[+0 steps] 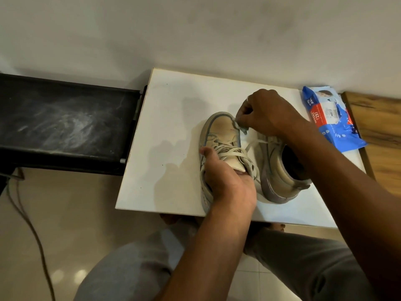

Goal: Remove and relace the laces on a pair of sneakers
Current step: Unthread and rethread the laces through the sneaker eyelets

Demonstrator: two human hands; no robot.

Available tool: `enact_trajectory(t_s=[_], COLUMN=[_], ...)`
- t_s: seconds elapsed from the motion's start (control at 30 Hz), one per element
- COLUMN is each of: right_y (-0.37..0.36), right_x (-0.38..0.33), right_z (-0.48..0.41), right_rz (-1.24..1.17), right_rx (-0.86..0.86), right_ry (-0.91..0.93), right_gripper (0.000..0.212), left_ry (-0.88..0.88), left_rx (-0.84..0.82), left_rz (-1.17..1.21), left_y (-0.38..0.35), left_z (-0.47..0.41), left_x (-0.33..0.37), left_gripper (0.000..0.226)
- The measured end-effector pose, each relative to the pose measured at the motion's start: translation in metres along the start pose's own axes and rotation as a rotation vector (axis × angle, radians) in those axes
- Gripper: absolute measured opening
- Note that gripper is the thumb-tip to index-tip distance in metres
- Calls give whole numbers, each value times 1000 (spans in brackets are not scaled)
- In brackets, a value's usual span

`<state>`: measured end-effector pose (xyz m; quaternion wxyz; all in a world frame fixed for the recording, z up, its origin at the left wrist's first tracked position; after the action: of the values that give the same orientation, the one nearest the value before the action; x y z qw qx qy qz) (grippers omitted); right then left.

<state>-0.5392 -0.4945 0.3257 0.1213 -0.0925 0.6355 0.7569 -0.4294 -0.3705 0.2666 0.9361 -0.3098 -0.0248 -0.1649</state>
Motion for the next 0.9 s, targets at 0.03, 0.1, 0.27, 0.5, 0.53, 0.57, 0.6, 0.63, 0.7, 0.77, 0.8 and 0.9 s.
enact_trajectory(t_s=[0.03,0.1,0.27,0.5,0.53,0.57,0.6,0.63,0.7,0.77,0.8,0.9], right_y=[0,-7,-8,-1,-3,-7,-12,-17,-26,-31,-33,-35], right_x=[0,-1,1,-16,-16,-17,-16,-14,-13,-13,-12,-11], right_z=[0,1,12,35,38,39,41,41,43,43,43,41], right_rz=[-13,-35,-162,-315,-291,-251,-211,-179,-135,-113,-105,-61], right_rx=[29,1,-135,49,65,66,59,53,58,68,70,74], right_ry=[0,1,11,78,83,80,68,52,32,31,33,63], right_gripper=[7,7,3,10,11,11,11,11,11,11,11,10], left_ry=[0,-3,44,197,228,269,295,304,276,205,152,-73], left_rx=[-6,-13,-14,-86,-100,-129,-146,-170,-207,-233,-239,-190], left_rz=[-2,1,-22,-211,-257,-305,-353,-394,-499,-664,-797,-1459], left_y=[0,-1,-3,-15,-15,-16,-15,-16,-17,-18,-17,-16], left_z=[0,0,-3,-17,-18,-18,-17,-16,-13,-9,-8,3], left_x=[0,2,13,46,45,42,40,39,38,38,38,40], left_gripper=[42,42,46,64,64,62,60,57,50,45,43,65])
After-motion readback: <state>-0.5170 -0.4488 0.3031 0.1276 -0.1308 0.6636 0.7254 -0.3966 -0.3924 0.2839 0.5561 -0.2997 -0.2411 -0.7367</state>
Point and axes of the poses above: each hand's wrist, its own z-axis away from the middle knuckle, its own y-axis out of the back of the hand, x = y × z, the point moved 8 cm from there along -z, towards the middle knuckle, and after that the axes turned 1 degree about x, right-handed, at the moved point
